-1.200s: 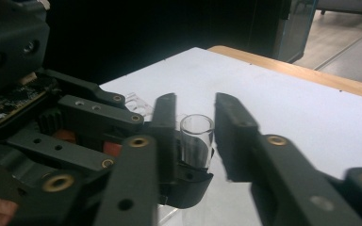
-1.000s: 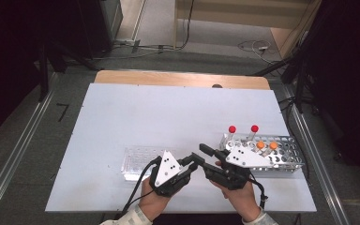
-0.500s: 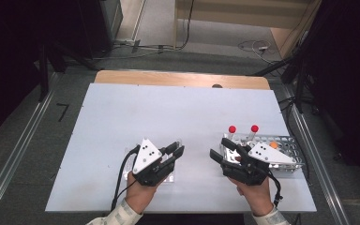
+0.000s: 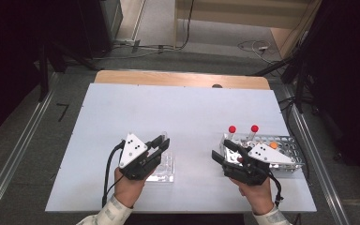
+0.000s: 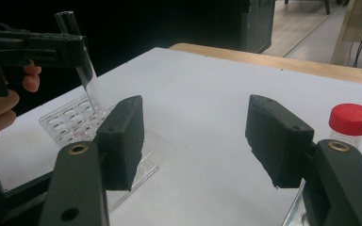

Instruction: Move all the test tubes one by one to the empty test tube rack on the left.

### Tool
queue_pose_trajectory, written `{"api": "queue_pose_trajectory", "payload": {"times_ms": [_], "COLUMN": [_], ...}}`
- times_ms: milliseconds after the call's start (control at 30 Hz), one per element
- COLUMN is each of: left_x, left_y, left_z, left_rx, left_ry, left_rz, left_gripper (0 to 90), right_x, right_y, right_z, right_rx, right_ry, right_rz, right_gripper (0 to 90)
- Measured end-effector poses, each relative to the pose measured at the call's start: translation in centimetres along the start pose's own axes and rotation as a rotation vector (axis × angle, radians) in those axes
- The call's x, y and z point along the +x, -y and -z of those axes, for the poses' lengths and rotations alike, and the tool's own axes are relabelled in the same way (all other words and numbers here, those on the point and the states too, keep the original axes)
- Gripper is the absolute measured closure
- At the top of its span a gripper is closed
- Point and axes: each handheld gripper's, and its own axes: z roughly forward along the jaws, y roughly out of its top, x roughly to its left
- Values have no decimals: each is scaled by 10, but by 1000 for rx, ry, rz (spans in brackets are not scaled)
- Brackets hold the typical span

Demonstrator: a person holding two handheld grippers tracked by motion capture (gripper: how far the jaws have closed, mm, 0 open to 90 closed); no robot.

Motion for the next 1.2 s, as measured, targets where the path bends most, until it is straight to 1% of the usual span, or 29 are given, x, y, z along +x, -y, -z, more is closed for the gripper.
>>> {"api": "queue_pose_trajectory", "payload": {"times_ms": [200,300,567,667,933,1067,1200], "left_x": [3,5,9,10,9,9,9], "left_y": [5,8,18,20,25,26,29], "left_z": [-3,-4,-7,-9,-13,-14,-15], "left_rx": [18,23,13,12,33,54,81], "left_ry": [-28,-39,-67,-68,-72,-72,-70], "left_rz": [-22,-23,-27,-24,-24,-14,-13], "left_gripper": [767,767,766,766,765,764,763], "right_x": [-1,-1,0,0,0,0,0], "right_y": [1,1,2,2,3,3,3], "right_z": [1,1,1,1,0,0,1], "right_rx": [1,2,4,3,5,4,2], "right_ry": [0,1,-5,-4,-6,-7,-7], "right_rz": [-3,-4,-8,-9,-9,-11,-10], "right_gripper": [363,363,364,364,364,364,364]}}
